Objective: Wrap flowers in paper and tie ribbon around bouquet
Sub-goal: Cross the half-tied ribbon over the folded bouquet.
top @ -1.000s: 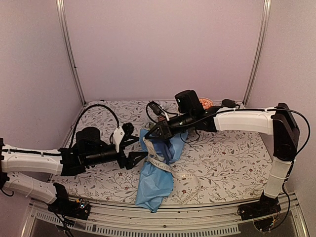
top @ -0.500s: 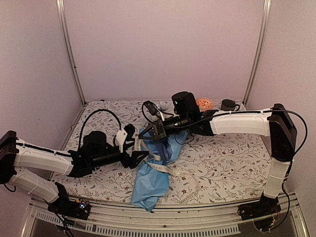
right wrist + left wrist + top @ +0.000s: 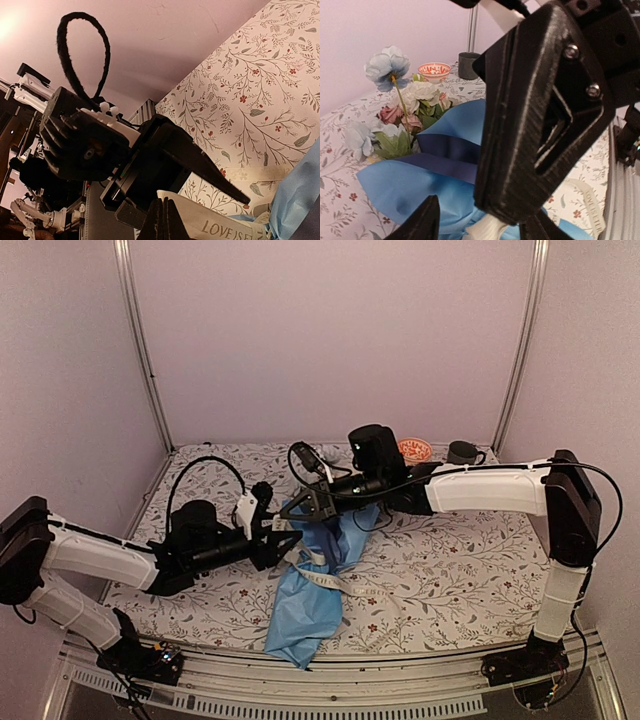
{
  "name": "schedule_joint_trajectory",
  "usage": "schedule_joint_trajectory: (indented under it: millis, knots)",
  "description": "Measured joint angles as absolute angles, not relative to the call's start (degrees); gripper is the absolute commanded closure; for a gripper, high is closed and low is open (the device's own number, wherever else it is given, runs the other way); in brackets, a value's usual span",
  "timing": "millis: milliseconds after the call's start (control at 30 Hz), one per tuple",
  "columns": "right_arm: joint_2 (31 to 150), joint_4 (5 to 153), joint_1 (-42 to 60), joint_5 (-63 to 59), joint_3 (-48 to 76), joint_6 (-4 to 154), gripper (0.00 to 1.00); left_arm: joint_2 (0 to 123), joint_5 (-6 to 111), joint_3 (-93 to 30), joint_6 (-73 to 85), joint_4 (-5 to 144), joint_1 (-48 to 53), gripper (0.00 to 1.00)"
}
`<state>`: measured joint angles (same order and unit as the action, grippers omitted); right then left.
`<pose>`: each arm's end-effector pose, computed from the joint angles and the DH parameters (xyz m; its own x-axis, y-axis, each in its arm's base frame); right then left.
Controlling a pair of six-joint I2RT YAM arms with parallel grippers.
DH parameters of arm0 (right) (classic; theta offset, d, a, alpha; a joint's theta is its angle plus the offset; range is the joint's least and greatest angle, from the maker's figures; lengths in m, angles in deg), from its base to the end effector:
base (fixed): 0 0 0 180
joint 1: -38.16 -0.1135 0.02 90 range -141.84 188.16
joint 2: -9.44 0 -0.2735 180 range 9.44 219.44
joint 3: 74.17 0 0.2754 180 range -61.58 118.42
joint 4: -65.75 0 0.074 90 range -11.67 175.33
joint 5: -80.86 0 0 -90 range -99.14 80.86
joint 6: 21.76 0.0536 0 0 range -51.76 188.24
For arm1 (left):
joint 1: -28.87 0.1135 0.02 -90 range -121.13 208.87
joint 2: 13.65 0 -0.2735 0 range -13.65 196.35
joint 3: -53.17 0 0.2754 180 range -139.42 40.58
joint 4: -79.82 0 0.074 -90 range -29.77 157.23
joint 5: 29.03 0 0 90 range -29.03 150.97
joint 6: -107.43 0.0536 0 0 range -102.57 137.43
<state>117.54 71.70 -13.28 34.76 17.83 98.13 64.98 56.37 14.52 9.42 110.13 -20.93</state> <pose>0.2664 0.3938 0.2548 -0.6833 -0.2811 -0.6738 -0.7192 0.1000 0.6876 0.1921 -0.2340 0.1833 -0.2206 0.0458 -0.9743 0.7893 0.5952 -0.1507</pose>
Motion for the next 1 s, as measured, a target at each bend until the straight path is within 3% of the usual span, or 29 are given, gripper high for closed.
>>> schedule_joint_trajectory:
  millis: [100, 167, 267, 333, 500, 767, 1000]
  knots:
    - [117.6, 71.5, -13.3, 34.6, 17.8, 98.8, 0.93, 66.1, 55.5, 14.4, 8.5, 111.6, -20.8, 0.97]
    - [117.6, 71.5, -13.3, 34.5, 17.8, 99.0, 0.77, 66.2, 55.3, 14.4, 8.3, 112.1, -20.8, 1.00]
    - [117.6, 72.7, -13.2, 33.9, 17.8, 98.3, 0.71, 66.2, 54.9, 14.4, 8.1, 112.5, -20.8, 1.00]
    - [117.5, 75.0, -13.0, 32.9, 17.8, 96.6, 0.73, 66.2, 54.9, 14.9, 7.9, 113.0, -20.8, 1.00]
    - [117.5, 84.5, -11.5, 30.3, 18.1, 91.0, 0.89, 65.9, 55.0, 17.2, 7.2, 114.4, -20.8, 1.00]
    - [118.1, 95.5, -11.8, 26.6, 19.3, 84.0, 0.86, 66.0, 54.9, 18.5, 5.3, 116.1, -20.8, 1.00]
    - [122.4, 100.4, -12.5, 24.4, 24.3, 81.2, 0.89, 66.1, 54.6, 18.8, 4.7, 116.7, -20.8, 1.00]
